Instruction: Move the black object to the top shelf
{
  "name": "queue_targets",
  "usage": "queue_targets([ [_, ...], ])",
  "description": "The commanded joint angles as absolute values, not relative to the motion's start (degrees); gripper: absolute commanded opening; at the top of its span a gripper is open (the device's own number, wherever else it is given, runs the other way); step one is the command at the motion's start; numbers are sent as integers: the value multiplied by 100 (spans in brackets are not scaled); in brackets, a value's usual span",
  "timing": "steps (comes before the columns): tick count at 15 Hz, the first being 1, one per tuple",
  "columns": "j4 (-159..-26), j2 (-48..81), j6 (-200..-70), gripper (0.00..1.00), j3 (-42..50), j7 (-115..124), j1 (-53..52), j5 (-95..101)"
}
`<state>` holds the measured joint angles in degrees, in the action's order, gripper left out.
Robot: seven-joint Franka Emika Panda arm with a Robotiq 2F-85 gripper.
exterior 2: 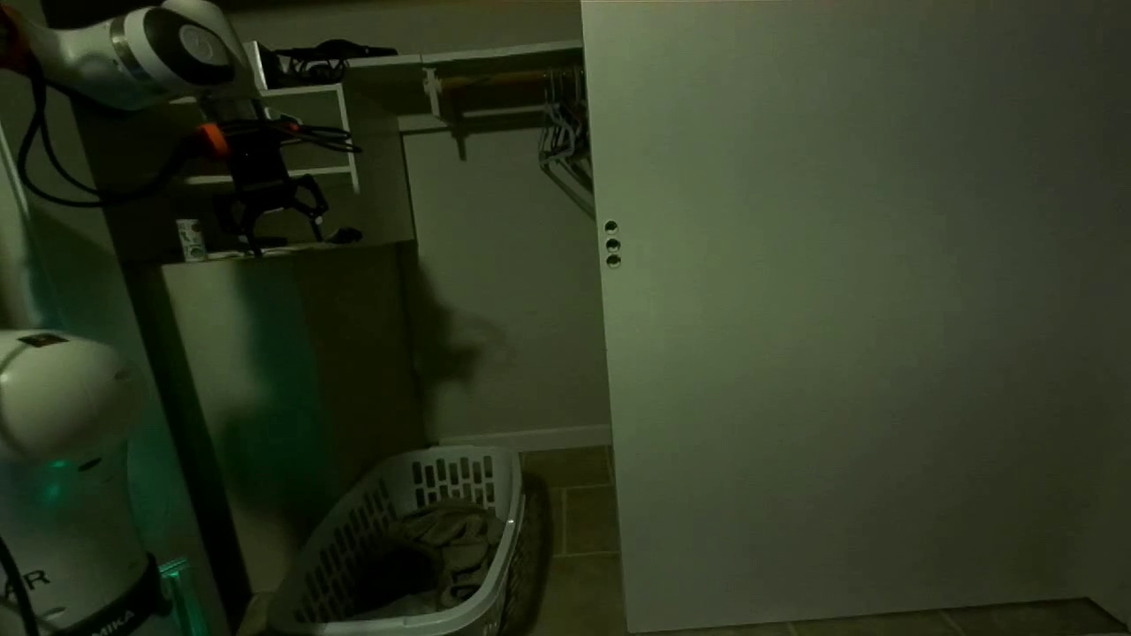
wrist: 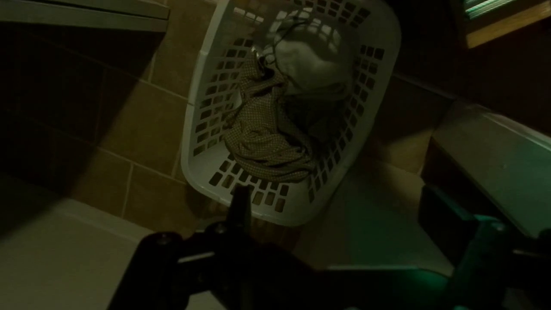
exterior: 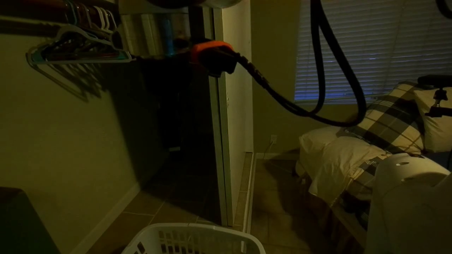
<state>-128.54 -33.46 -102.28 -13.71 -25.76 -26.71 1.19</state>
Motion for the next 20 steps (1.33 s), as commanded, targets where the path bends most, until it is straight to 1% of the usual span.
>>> queue_targets([
  [1,-12812,-3311,-10208,100,-1386,-2603,-2642,109],
  [6,-12816,-3268,-10315,100,-1363,-2690,-2679,50],
  [16,-12412,-2342,-13073,100,-1290,-3728,-3507,-1389],
  [20,-11840,-1631,-13446,100,-1356,-3724,-3572,-1590],
])
